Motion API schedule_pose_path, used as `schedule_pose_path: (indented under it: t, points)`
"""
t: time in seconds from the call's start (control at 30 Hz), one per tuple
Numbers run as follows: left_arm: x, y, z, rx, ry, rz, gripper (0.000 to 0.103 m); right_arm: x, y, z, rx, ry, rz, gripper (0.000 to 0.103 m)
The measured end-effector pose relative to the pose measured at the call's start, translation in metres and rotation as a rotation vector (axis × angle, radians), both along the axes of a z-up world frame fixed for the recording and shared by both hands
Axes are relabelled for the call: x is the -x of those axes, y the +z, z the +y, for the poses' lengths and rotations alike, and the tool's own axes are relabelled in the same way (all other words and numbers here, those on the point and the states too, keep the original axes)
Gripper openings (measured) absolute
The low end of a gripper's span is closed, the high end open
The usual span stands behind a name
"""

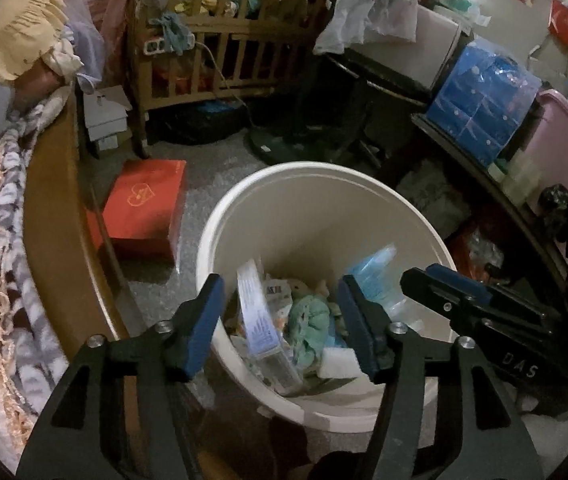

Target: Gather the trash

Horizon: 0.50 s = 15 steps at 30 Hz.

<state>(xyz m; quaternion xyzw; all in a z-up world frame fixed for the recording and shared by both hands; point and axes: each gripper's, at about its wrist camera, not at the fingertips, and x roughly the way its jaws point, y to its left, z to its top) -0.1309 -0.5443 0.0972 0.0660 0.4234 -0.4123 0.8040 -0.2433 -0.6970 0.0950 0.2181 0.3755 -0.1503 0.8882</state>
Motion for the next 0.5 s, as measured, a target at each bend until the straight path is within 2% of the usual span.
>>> schedule_pose_path:
  t: [0.1,0.33,0.4,0.47,0.5]
  points:
    - [0.003,0.005,0.006,-0.018,0.013,-0.024,0.059,0.002,0.003,0.001,0.004,-0.001,-0.016,0.041]
    - [0.019,0.028,0.034,-0.072,0.066,-0.180,0.059,0.007,0.023,0.026,0.085,0.031,-0.062,0.042]
    - [0.024,0.035,0.043,-0.090,0.092,-0.218,0.059,0.009,0.033,0.039,0.129,0.038,-0.082,0.047]
    - [0.029,0.043,0.055,-0.085,0.107,-0.256,0.059,0.012,0.042,0.051,0.160,0.039,-0.108,0.062]
    - [0.030,0.047,0.060,-0.076,0.110,-0.265,0.059,0.014,0.045,0.054,0.166,0.036,-0.118,0.064]
